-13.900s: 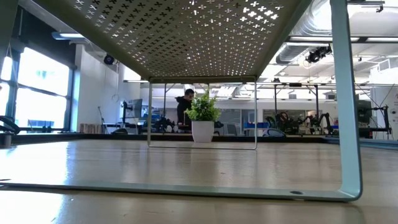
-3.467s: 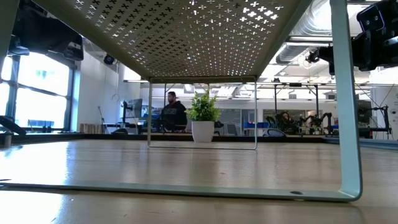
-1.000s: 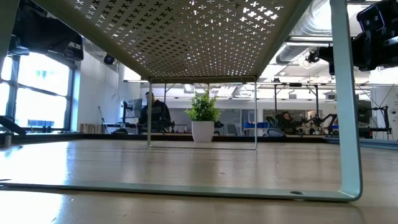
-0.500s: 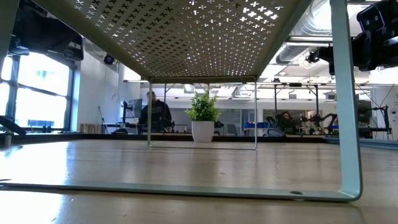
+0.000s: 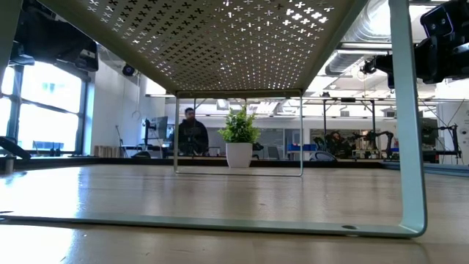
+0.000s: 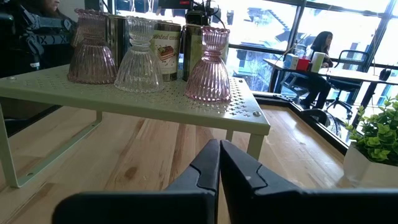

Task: Pick & Place candle stick holders
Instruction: Return to Home Position

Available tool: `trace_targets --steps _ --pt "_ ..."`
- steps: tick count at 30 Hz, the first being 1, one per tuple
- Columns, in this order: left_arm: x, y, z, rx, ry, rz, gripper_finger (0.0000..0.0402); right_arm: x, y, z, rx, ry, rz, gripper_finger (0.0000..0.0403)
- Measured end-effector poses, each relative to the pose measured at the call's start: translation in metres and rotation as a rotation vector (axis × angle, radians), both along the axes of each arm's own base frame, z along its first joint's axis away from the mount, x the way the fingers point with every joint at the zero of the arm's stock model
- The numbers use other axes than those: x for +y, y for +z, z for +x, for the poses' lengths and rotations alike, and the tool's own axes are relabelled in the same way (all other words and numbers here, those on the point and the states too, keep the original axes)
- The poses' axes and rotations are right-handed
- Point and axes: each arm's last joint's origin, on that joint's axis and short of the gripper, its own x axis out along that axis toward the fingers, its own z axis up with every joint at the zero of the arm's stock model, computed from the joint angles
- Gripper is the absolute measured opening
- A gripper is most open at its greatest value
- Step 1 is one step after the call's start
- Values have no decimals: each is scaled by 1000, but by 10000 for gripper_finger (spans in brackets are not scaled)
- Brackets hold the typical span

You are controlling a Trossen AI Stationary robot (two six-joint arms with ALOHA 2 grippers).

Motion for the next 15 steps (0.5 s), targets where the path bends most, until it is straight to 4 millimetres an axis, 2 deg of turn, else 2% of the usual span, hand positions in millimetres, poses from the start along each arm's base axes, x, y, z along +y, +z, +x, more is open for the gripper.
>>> trace_targets --steps 15 --pt "0 0 0 0 0 0 0 0 0 0 0 0 0 6"
